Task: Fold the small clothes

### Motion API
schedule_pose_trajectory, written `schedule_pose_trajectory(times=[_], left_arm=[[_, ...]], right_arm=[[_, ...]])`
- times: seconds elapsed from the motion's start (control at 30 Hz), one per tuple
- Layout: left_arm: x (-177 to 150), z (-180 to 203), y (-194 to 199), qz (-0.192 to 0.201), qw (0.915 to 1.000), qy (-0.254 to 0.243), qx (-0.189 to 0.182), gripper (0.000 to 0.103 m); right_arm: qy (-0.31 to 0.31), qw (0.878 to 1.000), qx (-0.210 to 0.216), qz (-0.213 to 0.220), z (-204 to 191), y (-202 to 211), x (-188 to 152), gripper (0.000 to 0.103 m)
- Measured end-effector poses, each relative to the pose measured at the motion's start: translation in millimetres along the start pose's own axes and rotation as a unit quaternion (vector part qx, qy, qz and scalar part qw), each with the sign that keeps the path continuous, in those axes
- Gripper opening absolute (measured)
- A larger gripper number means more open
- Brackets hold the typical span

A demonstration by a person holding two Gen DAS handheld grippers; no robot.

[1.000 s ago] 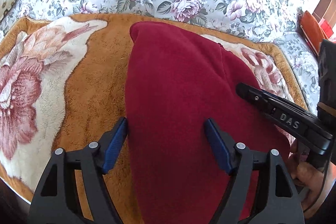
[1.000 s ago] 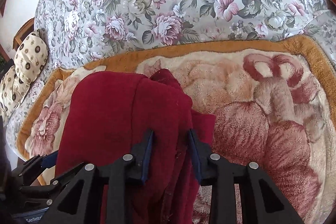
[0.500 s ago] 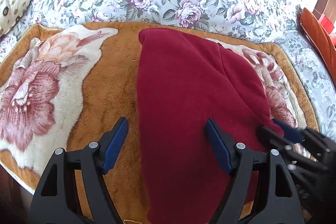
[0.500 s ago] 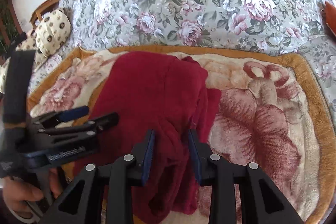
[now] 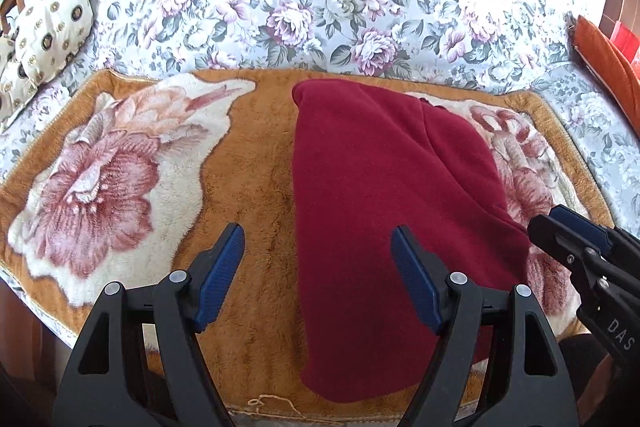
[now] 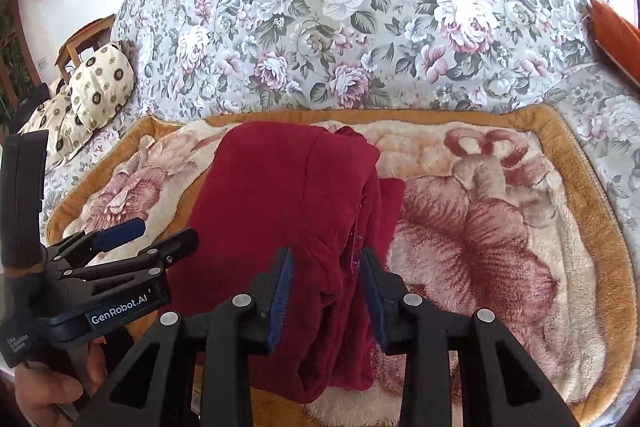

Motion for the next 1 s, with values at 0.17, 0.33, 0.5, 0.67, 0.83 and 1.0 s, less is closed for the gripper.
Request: schedule_pose_trajectory(times=[0.17,0.33,0.5,0.67,0.83,1.0], left_arm=[[-2,-1,18,0.02,0.9997,-0.003,0.012,0.076],[-5,1,32,0.04,0.999,-0.006,0.018,0.076],[-7,2,37,0.049,0.9986,-0.007,0.019,0.076],[-8,1,33,0.043,0.9988,-0.005,0.022,0.076],[-10,2,31,0.041,0.9989,-0.006,0.024,0.076],[-10,2,30,0.041,0.9989,-0.006,0.021,0.076]], right_arm=[[0.012,1.0,-0.023,0.018,-3,12,1,0.033],[0.01,0.999,-0.022,0.027,-8,19,-3,0.033],[0.006,1.0,-0.022,0.02,-7,17,-8,0.033],[-0.002,0.999,-0.024,0.022,-2,17,-9,0.034],[-0.006,1.0,-0.024,0.015,0,14,-12,0.034],[-0.004,1.0,-0.023,0.014,-1,12,-13,0.034]])
Point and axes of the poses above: each gripper's, at about its wrist camera, not at the fingertips, and y roughly against the way its jaws point, z to its right, x to its top, the point moved 6 cm from there along -y, roughly the way its jaws point, and after that the axes turned 1 degree about -y, right-handed, at the moved point
